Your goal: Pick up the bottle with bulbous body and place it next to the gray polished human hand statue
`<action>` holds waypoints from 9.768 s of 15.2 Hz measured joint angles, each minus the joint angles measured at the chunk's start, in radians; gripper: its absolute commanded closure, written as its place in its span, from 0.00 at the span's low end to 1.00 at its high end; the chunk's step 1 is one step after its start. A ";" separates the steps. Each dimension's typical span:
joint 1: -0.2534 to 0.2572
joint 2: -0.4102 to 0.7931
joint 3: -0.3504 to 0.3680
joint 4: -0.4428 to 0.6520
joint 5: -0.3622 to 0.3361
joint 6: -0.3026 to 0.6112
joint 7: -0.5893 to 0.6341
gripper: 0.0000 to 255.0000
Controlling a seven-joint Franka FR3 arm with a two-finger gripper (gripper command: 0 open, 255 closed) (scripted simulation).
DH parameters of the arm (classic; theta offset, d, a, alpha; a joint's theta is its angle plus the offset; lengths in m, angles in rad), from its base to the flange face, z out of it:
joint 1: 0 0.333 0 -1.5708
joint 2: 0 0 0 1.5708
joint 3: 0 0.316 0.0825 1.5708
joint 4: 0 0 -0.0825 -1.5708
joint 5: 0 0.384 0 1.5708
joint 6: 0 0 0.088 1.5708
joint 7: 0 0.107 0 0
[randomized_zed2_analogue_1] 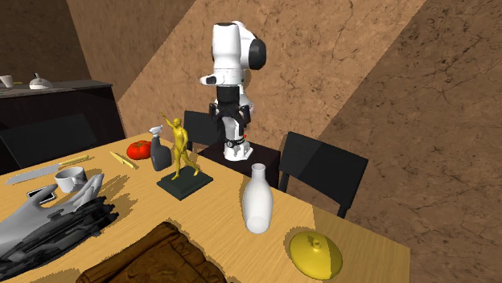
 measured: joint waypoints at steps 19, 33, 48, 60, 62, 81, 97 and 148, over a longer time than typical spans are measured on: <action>0.127 0.505 0.117 0.304 -0.270 0.066 0.301 0.00; 0.127 0.507 0.116 0.297 -0.272 0.076 0.303 1.00; 0.126 0.474 0.125 0.405 -0.246 -0.060 0.285 1.00; 0.134 0.466 0.131 0.554 -0.238 -0.214 0.275 1.00; 0.137 0.467 0.132 0.583 -0.238 -0.243 0.274 1.00; 0.054 0.382 0.102 0.678 -0.186 -0.406 0.148 1.00; -0.175 0.127 -0.103 0.388 -0.062 -0.342 -0.279 1.00; -0.458 0.310 -0.425 0.265 -0.071 -0.049 -0.890 1.00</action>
